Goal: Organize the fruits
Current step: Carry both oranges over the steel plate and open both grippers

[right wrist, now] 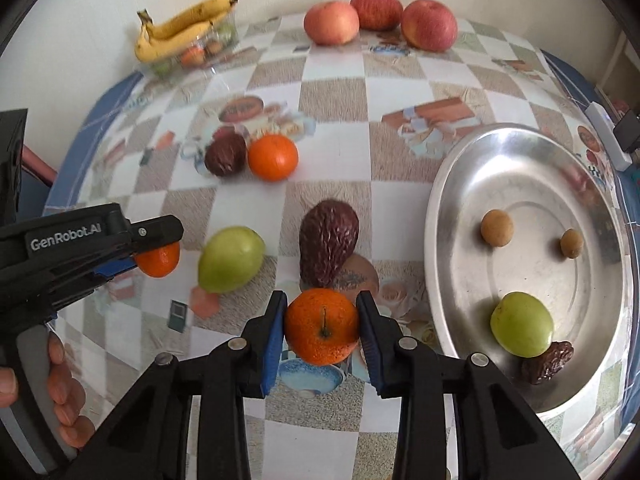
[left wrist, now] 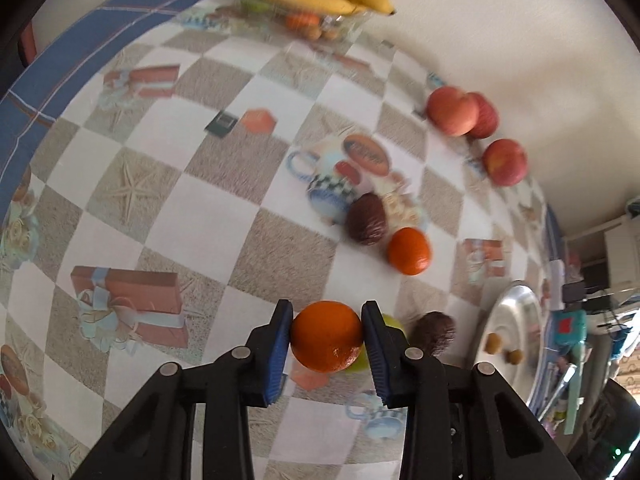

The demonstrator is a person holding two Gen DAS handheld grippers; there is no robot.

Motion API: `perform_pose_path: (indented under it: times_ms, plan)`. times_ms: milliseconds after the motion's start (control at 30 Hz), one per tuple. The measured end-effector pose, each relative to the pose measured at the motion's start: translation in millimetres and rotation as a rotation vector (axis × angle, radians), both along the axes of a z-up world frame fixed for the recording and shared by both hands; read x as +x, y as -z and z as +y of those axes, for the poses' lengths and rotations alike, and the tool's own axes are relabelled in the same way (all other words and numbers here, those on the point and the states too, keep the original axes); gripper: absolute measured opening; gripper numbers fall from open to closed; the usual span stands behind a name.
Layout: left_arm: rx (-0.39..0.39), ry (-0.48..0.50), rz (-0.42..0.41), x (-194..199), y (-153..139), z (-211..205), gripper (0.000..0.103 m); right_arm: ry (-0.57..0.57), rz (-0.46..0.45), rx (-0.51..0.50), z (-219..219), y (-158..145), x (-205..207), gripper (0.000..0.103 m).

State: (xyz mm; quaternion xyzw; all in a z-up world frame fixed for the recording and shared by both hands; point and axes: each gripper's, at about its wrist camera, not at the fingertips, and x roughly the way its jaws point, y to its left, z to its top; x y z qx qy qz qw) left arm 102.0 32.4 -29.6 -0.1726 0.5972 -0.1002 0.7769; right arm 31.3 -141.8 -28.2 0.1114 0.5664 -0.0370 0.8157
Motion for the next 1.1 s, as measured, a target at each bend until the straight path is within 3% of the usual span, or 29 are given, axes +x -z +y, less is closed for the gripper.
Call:
perform_pose_path:
  times_ms: [233, 400, 567, 933, 1033, 1100]
  plan:
    - [-0.021, 0.095, -0.056, -13.7, -15.0, -28.9, 0.038, 0.069, -0.039, 0.018, -16.5, -10.5, -12.0, 0.037]
    - [-0.016, 0.184, -0.08, -27.8, -19.9, -57.4, 0.038, 0.194, -0.047, 0.021, -49.4, -15.1, -20.4, 0.037]
    - [-0.064, 0.282, -0.093, -43.1, -23.2, -95.1, 0.038, 0.329, -0.056, 0.035, -87.8, -19.0, -34.0, 0.037]
    - [-0.042, 0.5, -0.198, -77.1, -27.4, -175.8, 0.039, 0.538, -0.077, -0.012, -160.9, -27.9, -65.7, 0.037]
    - [-0.042, 0.538, -0.189, -78.2, -25.1, -182.3, 0.041, 0.566, -0.099, -0.003, -169.6, -30.5, -69.9, 0.038]
    - [-0.042, 0.53, -0.183, -76.8, -24.1, -180.5, 0.051, 0.594, -0.108, 0.009, -174.8, -31.9, -73.5, 0.038]
